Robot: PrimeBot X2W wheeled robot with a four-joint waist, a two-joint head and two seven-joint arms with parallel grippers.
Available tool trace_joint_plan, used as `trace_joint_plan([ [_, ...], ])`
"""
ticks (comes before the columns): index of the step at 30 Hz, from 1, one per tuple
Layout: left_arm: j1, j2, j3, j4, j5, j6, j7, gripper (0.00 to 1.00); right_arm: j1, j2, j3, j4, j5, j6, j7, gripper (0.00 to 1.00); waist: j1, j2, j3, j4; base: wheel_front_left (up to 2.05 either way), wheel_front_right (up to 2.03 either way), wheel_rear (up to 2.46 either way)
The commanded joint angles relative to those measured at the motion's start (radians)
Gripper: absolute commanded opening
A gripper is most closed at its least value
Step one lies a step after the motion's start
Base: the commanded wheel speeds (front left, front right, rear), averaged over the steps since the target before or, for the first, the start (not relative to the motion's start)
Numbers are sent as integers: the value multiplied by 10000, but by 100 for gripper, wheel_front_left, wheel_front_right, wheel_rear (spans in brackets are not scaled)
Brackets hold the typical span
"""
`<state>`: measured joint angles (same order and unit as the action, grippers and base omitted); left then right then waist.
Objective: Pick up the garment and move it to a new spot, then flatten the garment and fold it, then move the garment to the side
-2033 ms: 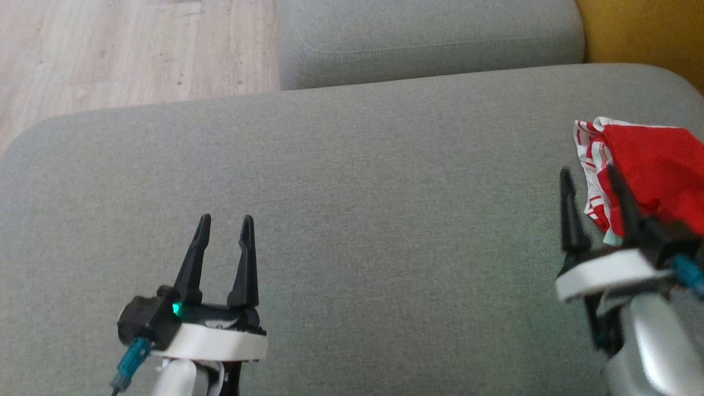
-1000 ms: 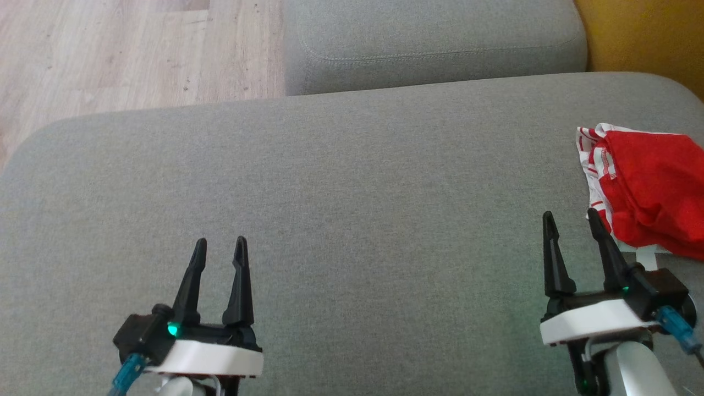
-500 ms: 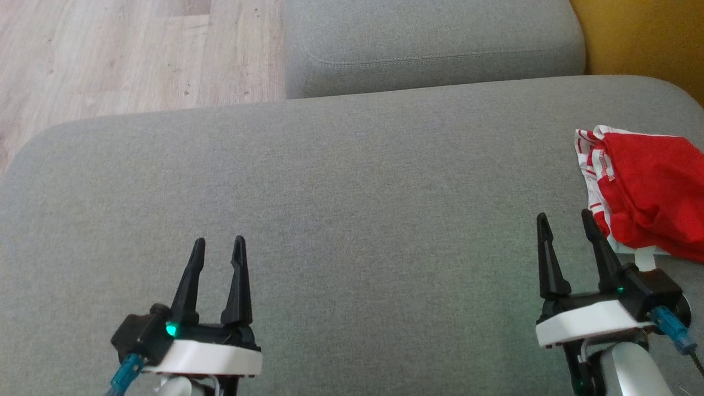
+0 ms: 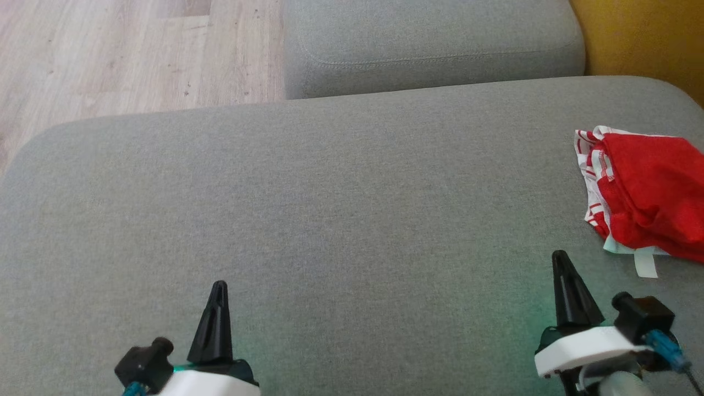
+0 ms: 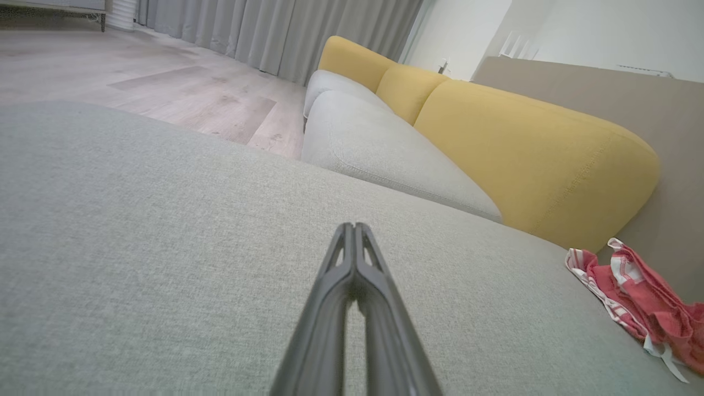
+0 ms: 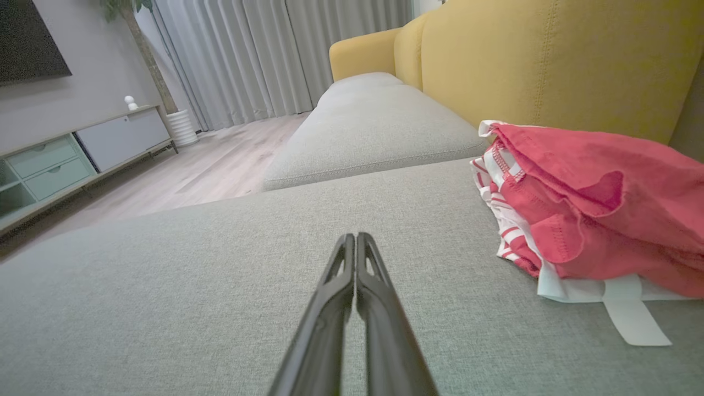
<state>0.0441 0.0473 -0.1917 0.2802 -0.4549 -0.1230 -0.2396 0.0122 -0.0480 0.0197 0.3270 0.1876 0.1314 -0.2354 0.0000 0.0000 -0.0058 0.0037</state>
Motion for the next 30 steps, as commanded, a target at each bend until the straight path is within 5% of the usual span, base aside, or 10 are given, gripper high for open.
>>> trace_joint_plan([
  [1,-451,37,139,-345,-269,-2,45,0,-390,-13,-78,-362,337,-1,110,0,0,0,3,0,0,0,0],
  [30,-718,137,726,-333,-3196,-24,802,0,-591,-28,-377,-477,3807,-2,940,0,0,0,24,-9,0,0,0],
])
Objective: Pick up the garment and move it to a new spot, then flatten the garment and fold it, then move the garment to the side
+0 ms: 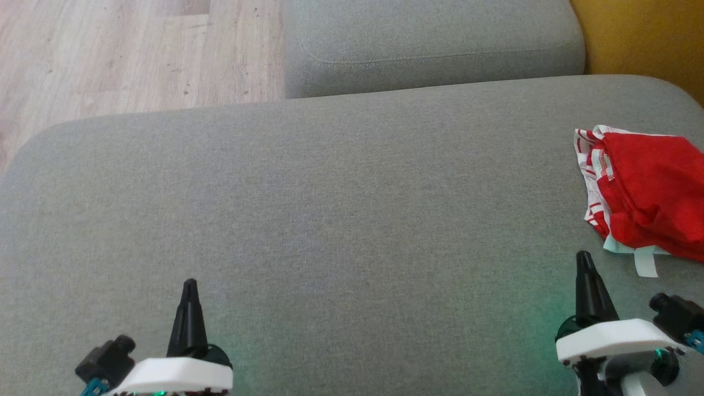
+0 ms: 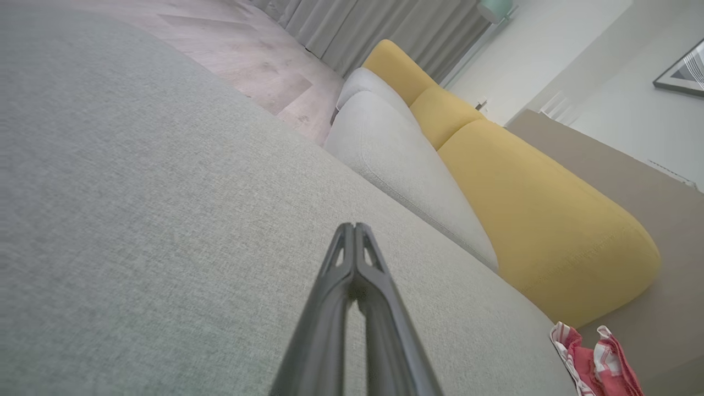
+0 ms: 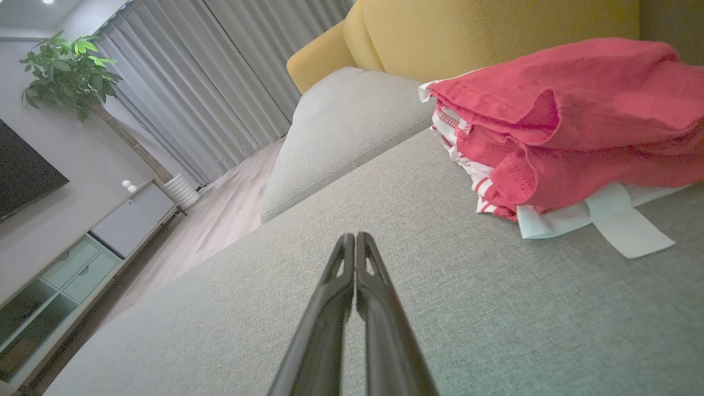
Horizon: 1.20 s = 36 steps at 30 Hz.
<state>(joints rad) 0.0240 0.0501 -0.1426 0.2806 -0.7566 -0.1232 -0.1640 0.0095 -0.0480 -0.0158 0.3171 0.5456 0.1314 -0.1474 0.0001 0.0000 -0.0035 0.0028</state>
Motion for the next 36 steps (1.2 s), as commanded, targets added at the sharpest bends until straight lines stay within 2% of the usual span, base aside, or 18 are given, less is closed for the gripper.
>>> trace_joint_plan([
  [1,-526,111,257,-338,-279,-23,74,0,-571,-28,-33,-381,347,-2,89,0,0,0,1,0,0,0,0],
  [36,-836,159,1065,-353,-3730,-44,1066,0,-815,-35,-409,-521,4527,-4,1103,0,0,0,28,-12,0,0,0],
])
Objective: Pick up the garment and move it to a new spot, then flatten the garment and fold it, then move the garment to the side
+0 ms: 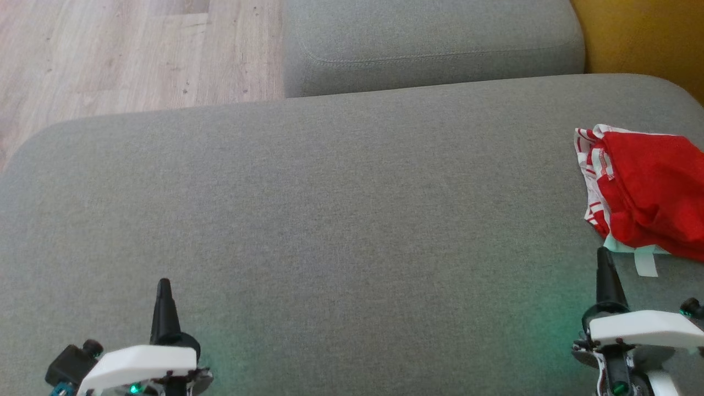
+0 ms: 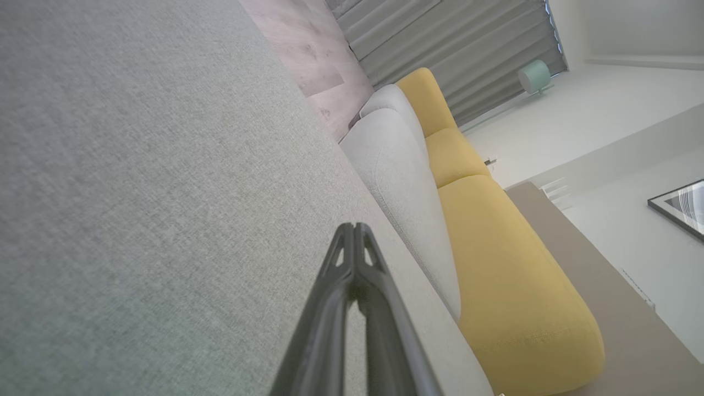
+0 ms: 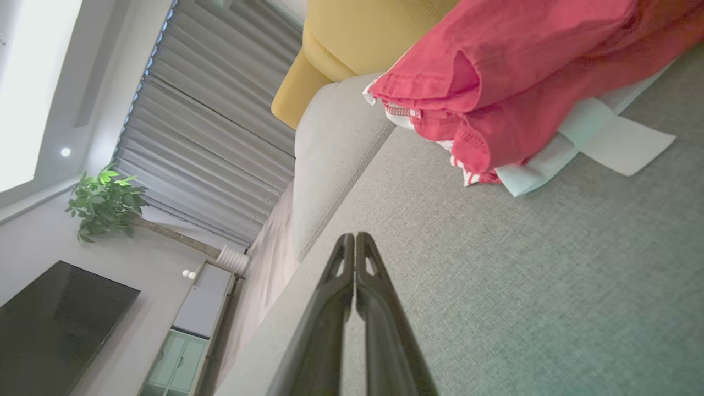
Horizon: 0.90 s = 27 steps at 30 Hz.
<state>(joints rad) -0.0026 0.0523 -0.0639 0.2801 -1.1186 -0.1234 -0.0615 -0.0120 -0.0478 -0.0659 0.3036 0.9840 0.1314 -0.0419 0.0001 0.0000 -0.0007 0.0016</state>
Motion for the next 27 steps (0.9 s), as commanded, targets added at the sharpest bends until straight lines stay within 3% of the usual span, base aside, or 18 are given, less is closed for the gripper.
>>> trace_joint_plan([
  [1,-579,138,303,-347,-207,-43,70,0,-606,-37,81,-390,263,-4,78,0,0,0,1,0,0,0,0],
  [27,-823,143,971,-352,-2828,-59,871,0,-795,-38,-214,-497,3479,-6,864,0,0,0,21,-8,0,0,0],
])
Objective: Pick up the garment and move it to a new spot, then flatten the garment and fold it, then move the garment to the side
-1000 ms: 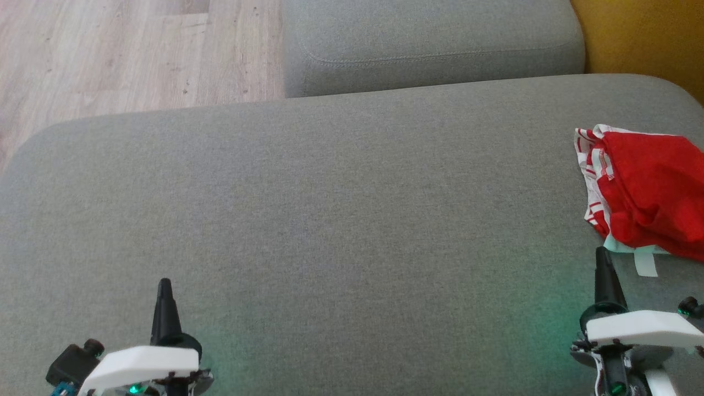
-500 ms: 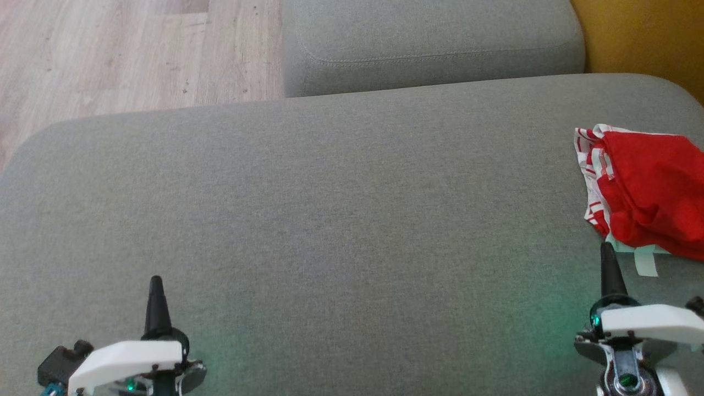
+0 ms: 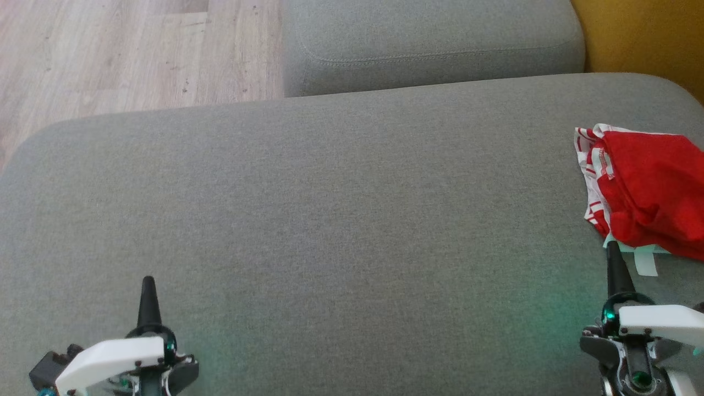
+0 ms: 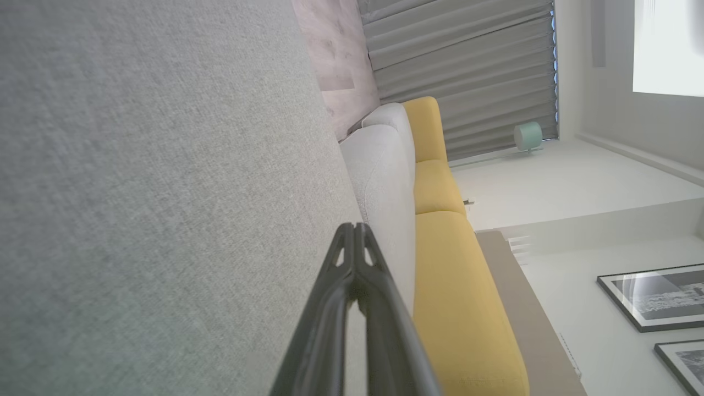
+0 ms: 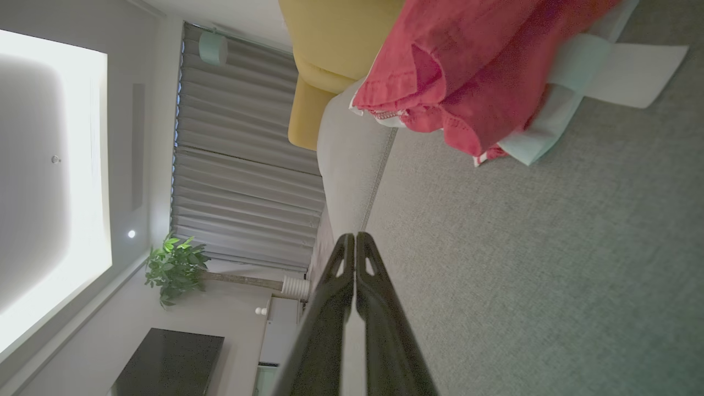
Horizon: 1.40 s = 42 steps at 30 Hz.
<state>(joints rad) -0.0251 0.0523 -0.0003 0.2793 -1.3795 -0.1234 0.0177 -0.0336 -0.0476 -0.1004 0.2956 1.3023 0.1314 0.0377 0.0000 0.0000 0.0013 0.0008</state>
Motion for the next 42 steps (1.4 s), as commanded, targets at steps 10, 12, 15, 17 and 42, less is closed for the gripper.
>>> trace_joint_plan([
  [10,-690,140,588,-346,-1185,-65,381,0,-649,-40,21,-456,1488,-7,360,0,0,0,8,-3,0,0,0],
  [12,-708,140,639,-346,-1378,-66,442,0,-663,-40,-1,-464,1726,-7,418,0,0,0,10,-4,0,0,0],
  [15,-735,139,715,-346,-1665,-68,532,0,-684,-40,-33,-476,2080,-7,505,0,0,0,12,-5,0,0,0],
  [17,-754,138,767,-347,-1858,-69,593,0,-698,-40,-55,-484,2318,-7,563,0,0,0,13,-6,0,0,0],
  [42,-815,101,977,-346,-2426,-73,823,0,-743,-36,-130,-509,3066,-7,752,0,0,0,18,-8,0,0,0],
])
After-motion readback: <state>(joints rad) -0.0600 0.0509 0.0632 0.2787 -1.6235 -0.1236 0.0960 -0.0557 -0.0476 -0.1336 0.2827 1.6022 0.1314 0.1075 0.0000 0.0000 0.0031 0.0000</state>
